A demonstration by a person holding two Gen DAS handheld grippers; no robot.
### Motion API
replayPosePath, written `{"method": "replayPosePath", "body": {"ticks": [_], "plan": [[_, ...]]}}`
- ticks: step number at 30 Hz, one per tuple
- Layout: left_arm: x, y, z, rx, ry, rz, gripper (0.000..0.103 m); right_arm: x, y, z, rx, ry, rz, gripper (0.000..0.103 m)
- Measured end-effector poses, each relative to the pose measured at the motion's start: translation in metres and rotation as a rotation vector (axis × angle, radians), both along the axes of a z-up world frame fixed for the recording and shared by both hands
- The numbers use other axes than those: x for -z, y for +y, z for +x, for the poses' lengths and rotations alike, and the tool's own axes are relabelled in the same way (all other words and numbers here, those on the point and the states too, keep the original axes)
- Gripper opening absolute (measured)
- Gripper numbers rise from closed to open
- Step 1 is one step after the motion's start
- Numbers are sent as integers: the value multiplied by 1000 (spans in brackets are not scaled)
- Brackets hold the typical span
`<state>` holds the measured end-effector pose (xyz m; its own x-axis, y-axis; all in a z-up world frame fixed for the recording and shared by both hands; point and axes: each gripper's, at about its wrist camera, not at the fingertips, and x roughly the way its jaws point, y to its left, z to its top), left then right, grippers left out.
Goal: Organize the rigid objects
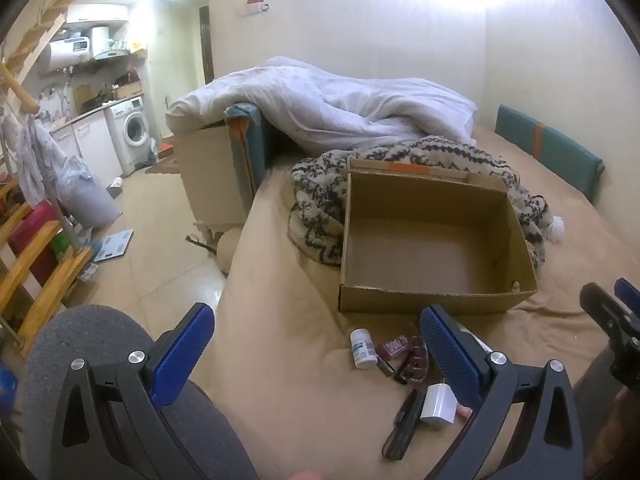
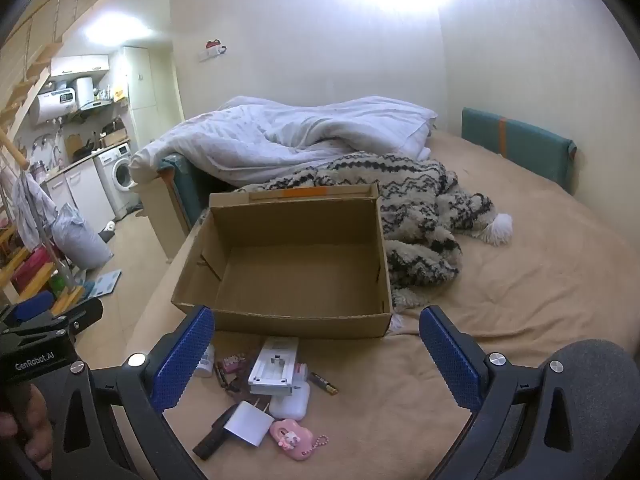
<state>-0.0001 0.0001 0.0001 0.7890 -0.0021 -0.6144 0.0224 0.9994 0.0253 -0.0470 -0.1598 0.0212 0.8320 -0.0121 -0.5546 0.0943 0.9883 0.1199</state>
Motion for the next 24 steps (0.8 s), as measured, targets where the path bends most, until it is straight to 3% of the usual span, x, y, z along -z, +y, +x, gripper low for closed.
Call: {"method": "replayPosePath", "body": {"ticks": [17,19,24], "plan": [[-1,1,-1,1,11,-3,103,0,0,1,0,-1,6,103],[11,-2,0,1,12,-4,103,-1,-2,0,0,-2,9,103],[11,1,2,5,22,-16,103,0,-1,0,0,-1,8,103]]}}
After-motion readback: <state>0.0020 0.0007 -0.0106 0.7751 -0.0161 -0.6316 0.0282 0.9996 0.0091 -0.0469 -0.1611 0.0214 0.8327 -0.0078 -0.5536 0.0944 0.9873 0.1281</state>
